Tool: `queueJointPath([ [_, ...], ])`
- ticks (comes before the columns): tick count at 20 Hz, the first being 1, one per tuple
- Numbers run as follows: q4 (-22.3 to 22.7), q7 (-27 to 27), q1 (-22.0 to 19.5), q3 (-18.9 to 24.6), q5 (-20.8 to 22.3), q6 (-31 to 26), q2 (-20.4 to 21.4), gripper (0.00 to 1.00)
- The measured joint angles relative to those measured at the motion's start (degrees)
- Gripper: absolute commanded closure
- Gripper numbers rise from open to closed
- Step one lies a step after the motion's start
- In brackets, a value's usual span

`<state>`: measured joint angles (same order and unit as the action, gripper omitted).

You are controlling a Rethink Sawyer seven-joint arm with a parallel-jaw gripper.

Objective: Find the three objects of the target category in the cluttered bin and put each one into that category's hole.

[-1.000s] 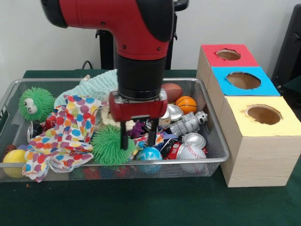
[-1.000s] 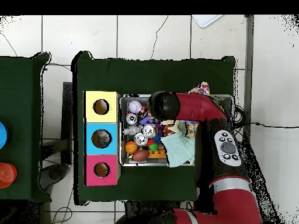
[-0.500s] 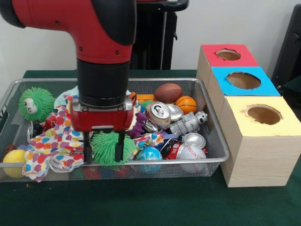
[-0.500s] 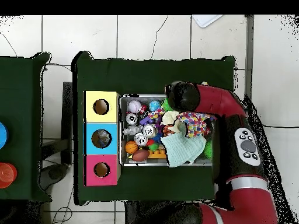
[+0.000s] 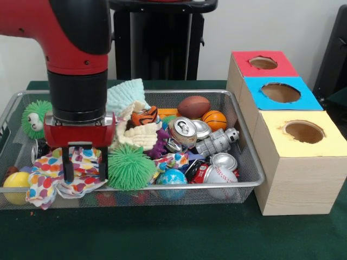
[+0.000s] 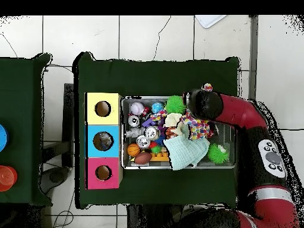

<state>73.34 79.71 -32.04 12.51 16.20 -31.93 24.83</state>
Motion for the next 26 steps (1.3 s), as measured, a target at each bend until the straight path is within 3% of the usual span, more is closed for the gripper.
queueJointPath([
  [17, 10.8, 0.0, 2.2, 0.2, 0.3, -2.3, 6.1, 0.00],
  [26, 12.1, 0.0, 2.2, 0.3, 0.6, 3.1, 3.2, 0.00],
])
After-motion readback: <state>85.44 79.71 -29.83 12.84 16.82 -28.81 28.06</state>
